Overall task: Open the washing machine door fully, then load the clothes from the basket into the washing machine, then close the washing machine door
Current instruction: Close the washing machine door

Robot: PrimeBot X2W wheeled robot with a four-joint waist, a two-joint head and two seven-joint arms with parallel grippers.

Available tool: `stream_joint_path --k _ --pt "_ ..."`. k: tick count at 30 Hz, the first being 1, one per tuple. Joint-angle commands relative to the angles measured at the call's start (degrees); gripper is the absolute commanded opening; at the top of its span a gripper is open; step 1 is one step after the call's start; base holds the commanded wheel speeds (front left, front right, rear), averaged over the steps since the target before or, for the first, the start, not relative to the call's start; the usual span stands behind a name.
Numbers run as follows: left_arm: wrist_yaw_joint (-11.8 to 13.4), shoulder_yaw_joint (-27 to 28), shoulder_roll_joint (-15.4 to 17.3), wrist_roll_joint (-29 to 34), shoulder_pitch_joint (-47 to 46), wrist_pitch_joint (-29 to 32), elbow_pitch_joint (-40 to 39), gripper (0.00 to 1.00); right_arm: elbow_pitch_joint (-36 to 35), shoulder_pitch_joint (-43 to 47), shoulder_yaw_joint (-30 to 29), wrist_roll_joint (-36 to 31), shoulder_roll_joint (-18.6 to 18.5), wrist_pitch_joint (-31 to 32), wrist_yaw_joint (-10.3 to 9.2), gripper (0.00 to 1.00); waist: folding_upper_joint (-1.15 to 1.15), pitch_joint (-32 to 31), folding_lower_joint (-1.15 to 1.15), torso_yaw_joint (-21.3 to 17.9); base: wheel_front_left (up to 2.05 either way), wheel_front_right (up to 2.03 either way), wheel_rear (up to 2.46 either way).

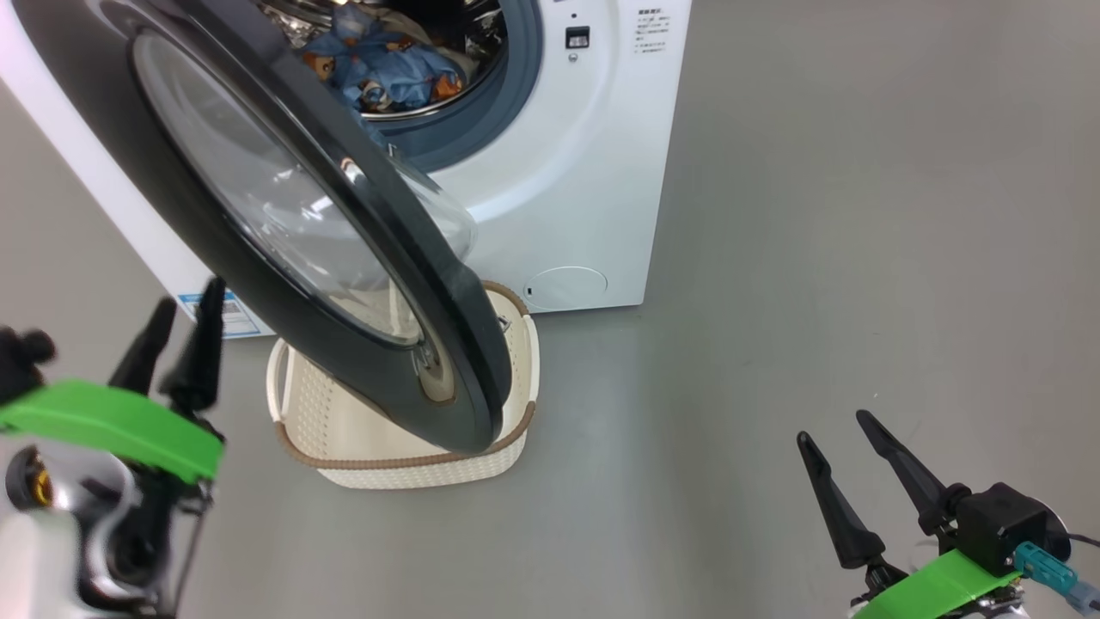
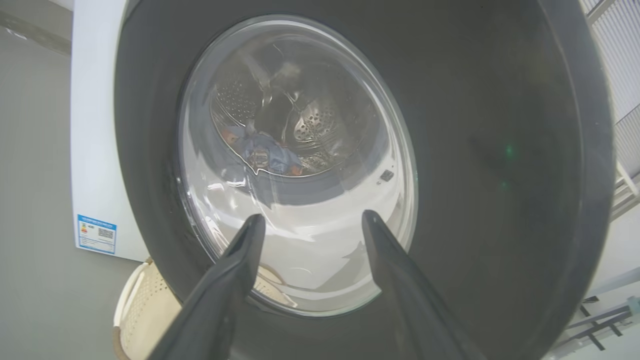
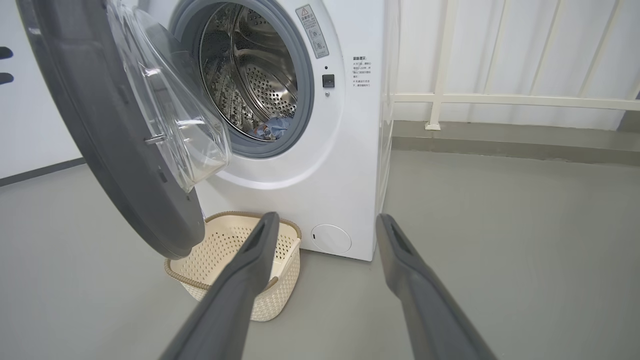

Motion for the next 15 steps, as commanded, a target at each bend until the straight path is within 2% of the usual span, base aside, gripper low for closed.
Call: stream_joint_path --k 1,11,15 --pt "-0.4 1.4 2.1 1.2 -0.6 -0.8 -1.7 1.0 -1.5 0.2 0.8 -0.5 -0.7 -0.3 0.09 1.0 0.0 0.0 0.0 0.2 0.0 0.0 0.0" --pt "0.1 -5.7 4.0 19.9 3.8 -18.6 4.1 1.0 -2.2 0.6 -0.7 -0.6 -1.6 -0.3 0.09 1.0 0.0 1.2 0.0 1.6 0.0 0.0 0.0" --pt "0.1 -8.0 3.6 23.1 5.3 -23.1 8.1 1.0 -2.3 0.8 -1.3 -0.7 -1.7 -0.3 0.09 1.0 0.0 1.3 0.0 1.9 0.0 0.0 0.0"
